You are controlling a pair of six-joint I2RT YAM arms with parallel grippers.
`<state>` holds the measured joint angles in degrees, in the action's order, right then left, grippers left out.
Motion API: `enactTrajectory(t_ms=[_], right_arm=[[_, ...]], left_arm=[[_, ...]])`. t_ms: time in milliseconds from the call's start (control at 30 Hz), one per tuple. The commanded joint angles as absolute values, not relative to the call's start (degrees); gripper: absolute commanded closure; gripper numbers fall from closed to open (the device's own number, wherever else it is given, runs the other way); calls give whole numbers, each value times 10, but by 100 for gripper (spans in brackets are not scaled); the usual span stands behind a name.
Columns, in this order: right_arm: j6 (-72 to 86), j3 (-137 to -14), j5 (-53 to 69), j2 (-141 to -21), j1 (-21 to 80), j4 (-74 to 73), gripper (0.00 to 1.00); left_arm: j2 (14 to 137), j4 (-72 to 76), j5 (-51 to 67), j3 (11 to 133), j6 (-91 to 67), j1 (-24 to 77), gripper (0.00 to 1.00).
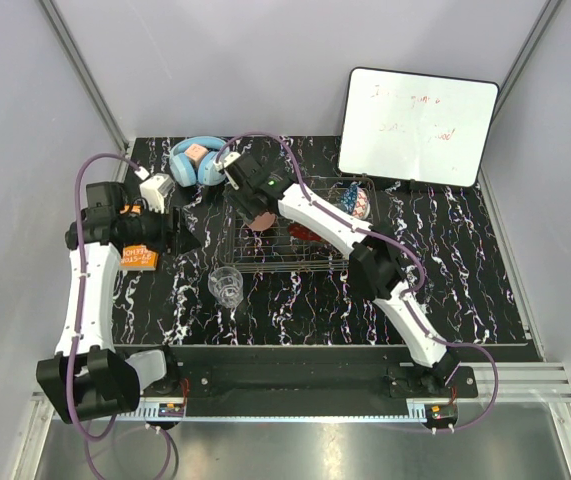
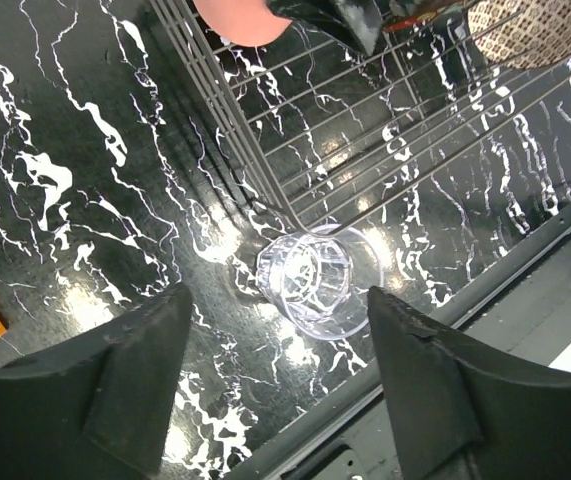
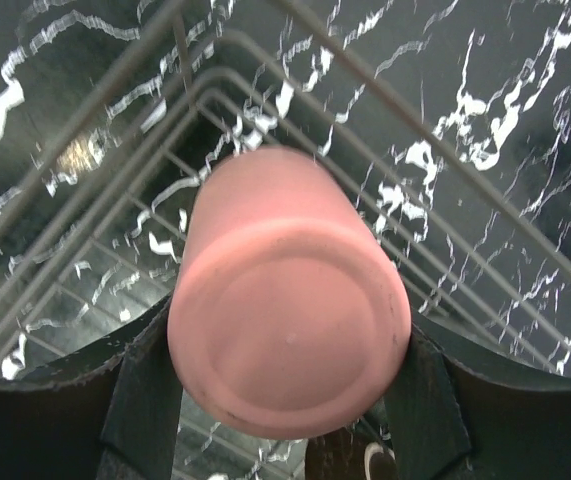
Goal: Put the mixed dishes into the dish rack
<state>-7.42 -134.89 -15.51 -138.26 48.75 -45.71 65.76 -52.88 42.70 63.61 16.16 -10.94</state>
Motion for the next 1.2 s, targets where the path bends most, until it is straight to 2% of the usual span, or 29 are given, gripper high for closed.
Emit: enactTrajectory(t_ms=[0,300,333,367,433,467,567,600,667,700,800,1167], right_arm=[[-79,-1384,-173,-1391,491,-448,100],[-57,-1371,-156,-1390,492,-446,100],[-54,-1367,-156,-1383,492,-448,97],[-53,-1355,-153,-1380,493,-447,85],[-49,-1338,-152,-1366,496,-446,74],[-47,-1332,-152,-1361,497,-446,58],[-43,-1310,-153,-1338,499,-443,44],[-42,-1305,-155,-1332,499,-442,35],[-42,-1294,-155,-1316,501,-439,27],[-41,-1291,-155,-1311,502,-438,17],[-39,-1281,-146,-1282,502,-437,0],[-29,-1281,-155,-1215,502,-432,0]], left_arm=[[646,-519,421,611,192,-95,24],[640,-519,285,555,228,-4,24],[640,-519,277,549,230,-4,25],[640,-517,270,545,236,-3,27],[642,-512,265,539,238,-3,27],[642,-513,265,537,239,-4,28],[647,-509,258,534,243,13,29],[649,-507,255,534,248,16,29],[657,-499,249,533,250,23,29],[659,-496,248,532,250,25,29],[672,-490,250,533,250,40,29],[689,-464,214,519,256,91,33]])
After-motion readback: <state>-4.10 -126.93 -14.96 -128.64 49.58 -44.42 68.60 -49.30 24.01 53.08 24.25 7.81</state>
